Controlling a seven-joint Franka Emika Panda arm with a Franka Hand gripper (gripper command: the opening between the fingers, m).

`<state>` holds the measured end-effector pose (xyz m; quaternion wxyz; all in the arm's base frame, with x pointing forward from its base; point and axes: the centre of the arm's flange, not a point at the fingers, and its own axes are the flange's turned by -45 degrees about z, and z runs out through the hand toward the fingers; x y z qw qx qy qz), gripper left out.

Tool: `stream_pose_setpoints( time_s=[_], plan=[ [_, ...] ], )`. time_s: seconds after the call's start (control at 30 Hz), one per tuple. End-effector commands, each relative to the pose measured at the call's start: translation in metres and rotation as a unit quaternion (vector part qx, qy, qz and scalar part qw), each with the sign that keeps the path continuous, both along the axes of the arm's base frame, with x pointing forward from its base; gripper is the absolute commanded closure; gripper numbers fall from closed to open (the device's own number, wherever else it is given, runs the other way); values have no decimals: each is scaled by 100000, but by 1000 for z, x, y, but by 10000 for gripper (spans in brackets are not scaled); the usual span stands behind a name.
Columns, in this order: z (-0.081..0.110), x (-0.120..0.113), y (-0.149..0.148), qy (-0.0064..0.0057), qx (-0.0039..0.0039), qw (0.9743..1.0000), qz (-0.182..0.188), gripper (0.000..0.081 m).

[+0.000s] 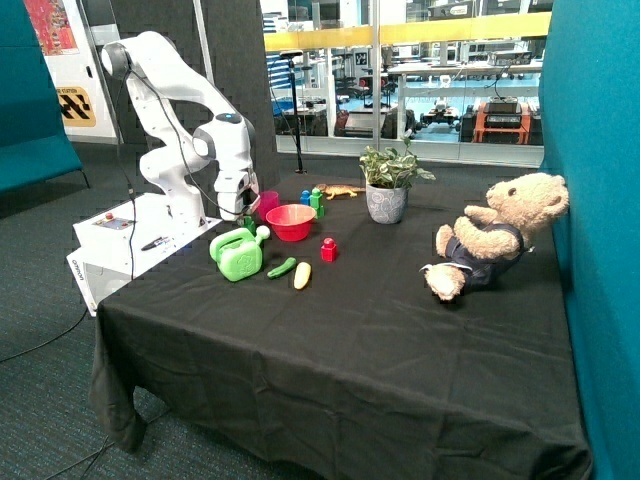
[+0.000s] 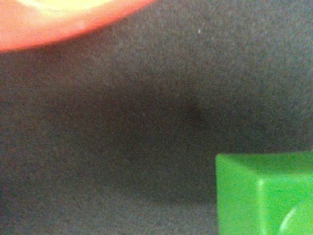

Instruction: Stack green blocks

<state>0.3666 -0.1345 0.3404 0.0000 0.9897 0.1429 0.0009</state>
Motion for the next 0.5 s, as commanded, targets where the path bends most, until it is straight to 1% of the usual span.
stream_pose_setpoints(
  time_s=[0.0, 0.27, 0.47],
  plan=[
    [23, 16, 1, 88, -8, 100000, -273, 808],
    [42, 26, 4, 88, -8, 100000, -164, 808],
    [52, 29, 10, 88, -8, 100000, 225, 808]
  ],
)
